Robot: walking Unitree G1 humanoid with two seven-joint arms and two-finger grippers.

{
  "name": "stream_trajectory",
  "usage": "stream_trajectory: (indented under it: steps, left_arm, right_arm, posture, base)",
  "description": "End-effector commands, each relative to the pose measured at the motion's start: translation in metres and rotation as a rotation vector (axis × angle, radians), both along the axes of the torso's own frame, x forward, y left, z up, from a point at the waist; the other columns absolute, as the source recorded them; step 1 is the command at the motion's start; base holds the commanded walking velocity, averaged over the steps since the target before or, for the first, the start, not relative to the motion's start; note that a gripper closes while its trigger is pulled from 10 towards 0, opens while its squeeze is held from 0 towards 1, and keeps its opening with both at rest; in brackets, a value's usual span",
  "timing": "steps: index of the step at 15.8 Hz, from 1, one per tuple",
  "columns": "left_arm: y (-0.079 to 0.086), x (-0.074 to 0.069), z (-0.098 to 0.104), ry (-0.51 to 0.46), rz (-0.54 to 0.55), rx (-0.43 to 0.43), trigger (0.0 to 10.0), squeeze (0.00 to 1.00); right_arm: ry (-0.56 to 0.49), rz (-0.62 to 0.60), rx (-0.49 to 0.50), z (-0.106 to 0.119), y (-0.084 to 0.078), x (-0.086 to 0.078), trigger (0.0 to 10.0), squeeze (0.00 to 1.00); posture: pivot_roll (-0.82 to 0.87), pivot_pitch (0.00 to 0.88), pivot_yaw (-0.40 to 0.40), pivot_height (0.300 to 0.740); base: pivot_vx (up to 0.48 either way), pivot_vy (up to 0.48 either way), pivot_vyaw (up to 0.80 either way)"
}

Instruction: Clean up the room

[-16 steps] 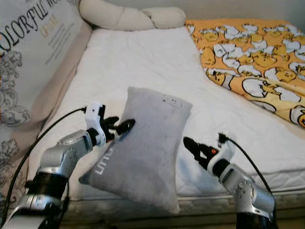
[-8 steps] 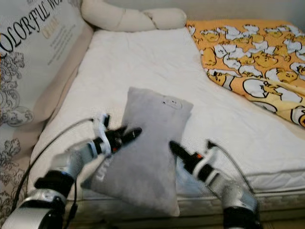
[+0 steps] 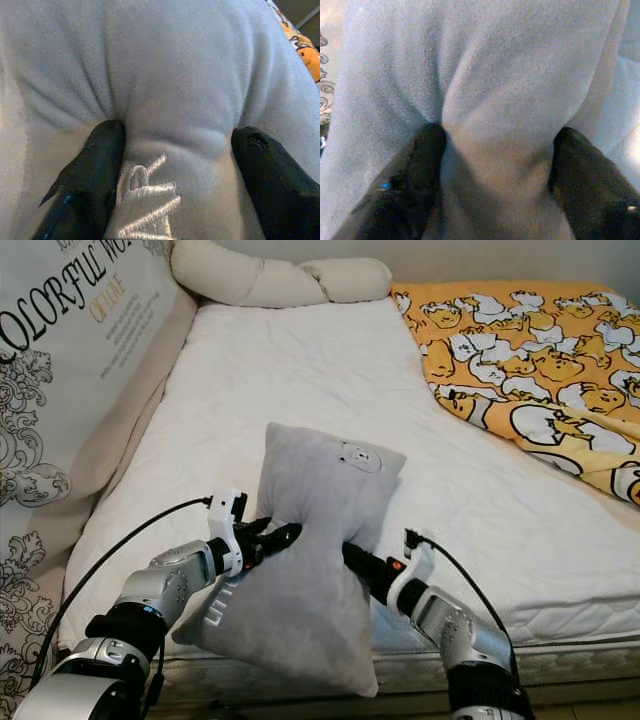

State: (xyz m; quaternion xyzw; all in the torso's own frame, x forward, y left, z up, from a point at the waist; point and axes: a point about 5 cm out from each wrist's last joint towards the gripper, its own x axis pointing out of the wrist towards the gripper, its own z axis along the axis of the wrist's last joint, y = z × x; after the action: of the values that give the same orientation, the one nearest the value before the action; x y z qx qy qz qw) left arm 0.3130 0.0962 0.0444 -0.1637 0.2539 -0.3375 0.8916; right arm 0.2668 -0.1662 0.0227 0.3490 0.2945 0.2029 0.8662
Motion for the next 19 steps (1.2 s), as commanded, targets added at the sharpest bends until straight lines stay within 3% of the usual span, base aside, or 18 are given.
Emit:
stream_trajectory:
  steps: [1, 6, 13, 16, 19]
  left_arm:
    - [-0.006, -0.009, -0.013, 0.070, -0.023, 0.034, 0.0, 0.00]
    - [-0.004, -0.007, -0.012, 0.016, -0.025, 0.109, 0.0, 0.00]
    - [0.000, -0.004, -0.010, -0.025, 0.021, 0.161, 0.0, 0.00]
    - [0.003, -0.003, -0.004, -0.065, 0.029, 0.210, 0.0, 0.00]
    - [0.007, 0.003, 0.019, -0.165, 0.060, 0.204, 0.0, 0.00]
  right_arm:
    - [-0.008, 0.020, -0.026, 0.002, 0.007, 0.004, 0.0, 0.00]
    - [-0.036, 0.040, -0.118, -0.001, 0.017, 0.007, 0.0, 0.00]
    - [-0.062, 0.017, -0.118, 0.002, 0.025, 0.011, 0.0, 0.00]
    - [-0.118, 0.019, -0.118, 0.017, 0.032, 0.014, 0.0, 0.00]
    - [-0.190, -0.007, -0.103, 0.038, 0.037, 0.019, 0.0, 0.00]
  posture:
    - [-0.03, 0.000, 0.036, 0.740]
    - [-0.02, 0.000, 0.033, 0.740]
    - [-0.03, 0.000, 0.034, 0.740]
    - [-0.02, 0.000, 0.034, 0.740]
    - [-0.02, 0.000, 0.031, 0.740]
  base:
    - [0.000, 0.000, 0.00]
    - [0.000, 0.000, 0.00]
    - [0.000, 0.000, 0.00]
    - [0.000, 0.000, 0.00]
    - [0.000, 0.000, 0.00]
